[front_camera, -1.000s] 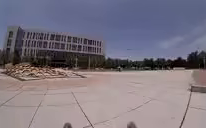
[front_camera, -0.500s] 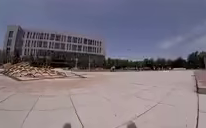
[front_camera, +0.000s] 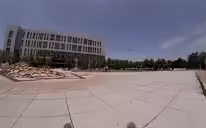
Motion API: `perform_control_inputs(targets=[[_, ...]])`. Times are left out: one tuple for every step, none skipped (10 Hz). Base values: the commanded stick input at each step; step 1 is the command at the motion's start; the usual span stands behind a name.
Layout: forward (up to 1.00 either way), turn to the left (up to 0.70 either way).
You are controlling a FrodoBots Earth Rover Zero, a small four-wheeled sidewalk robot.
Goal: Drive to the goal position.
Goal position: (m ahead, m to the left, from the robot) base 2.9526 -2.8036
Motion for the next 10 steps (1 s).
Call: perform_control_inputs(targets=[[0.45,-0.24],[0.45,-0.24],[0.45,-0.24],[0.45,-0.24],[0.45,-0.24],[0.45,-0.24],[0.45,-0.24],[0.45,-0.24],[0.45,-0.24],[0.45,-0.24]])
